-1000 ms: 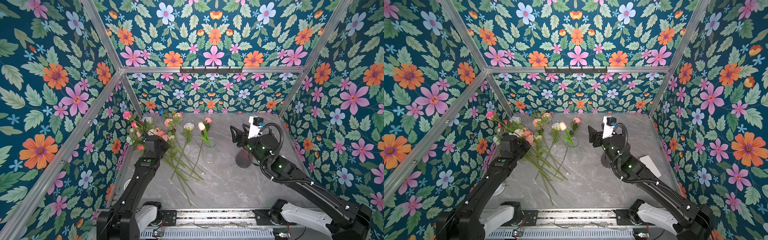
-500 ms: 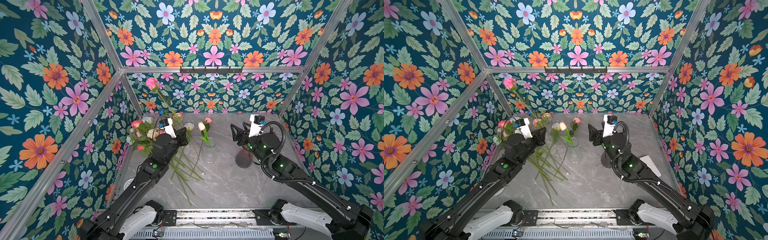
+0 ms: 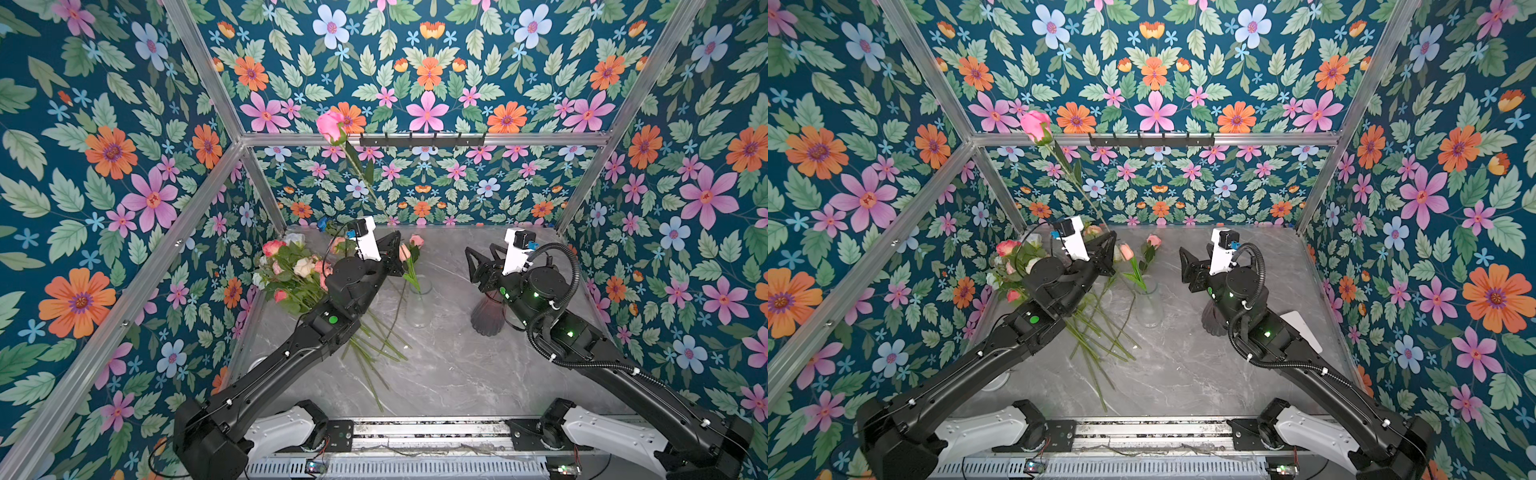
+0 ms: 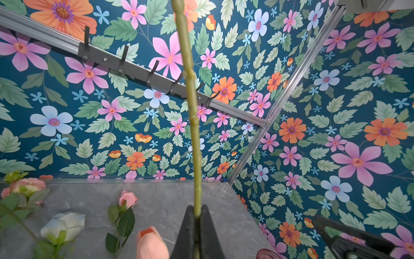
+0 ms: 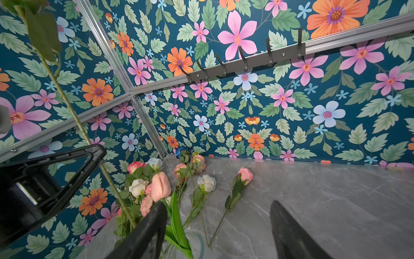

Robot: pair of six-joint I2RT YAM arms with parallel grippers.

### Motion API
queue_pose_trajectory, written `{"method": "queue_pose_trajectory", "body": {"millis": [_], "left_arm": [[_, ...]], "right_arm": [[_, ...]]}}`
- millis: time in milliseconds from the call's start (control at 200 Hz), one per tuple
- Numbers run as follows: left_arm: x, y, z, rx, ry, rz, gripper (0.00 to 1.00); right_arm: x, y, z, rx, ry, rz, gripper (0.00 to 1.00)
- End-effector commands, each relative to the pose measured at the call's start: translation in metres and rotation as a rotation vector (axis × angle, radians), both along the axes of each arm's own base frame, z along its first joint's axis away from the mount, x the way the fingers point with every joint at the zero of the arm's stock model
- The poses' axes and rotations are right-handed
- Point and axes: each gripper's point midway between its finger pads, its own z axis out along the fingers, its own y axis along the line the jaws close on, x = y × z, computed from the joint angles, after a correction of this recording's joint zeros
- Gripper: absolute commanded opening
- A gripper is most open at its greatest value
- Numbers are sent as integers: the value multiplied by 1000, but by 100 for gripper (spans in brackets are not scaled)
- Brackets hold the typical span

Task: Arrange flowers in a vase
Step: Place the flower in the vase.

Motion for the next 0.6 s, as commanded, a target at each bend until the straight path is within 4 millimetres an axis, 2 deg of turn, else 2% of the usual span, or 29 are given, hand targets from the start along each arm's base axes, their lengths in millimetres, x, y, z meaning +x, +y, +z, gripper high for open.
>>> {"method": "queue_pose_trajectory", "body": {"millis": [0, 250, 525, 595], "left_arm": [[3, -4, 10, 56, -83, 57, 0], [8, -23, 16, 128, -144, 88, 0], [6, -30, -9, 170, -118, 78, 0], [3, -35, -20, 192, -104, 67, 0]], "right_arm": [[0, -4, 6, 10, -15, -18, 72], [-3, -8, 7, 7, -19, -23, 72], [-6, -11, 6, 7, -24, -30, 72], [-5, -10, 5, 5, -23, -28, 72]]}}
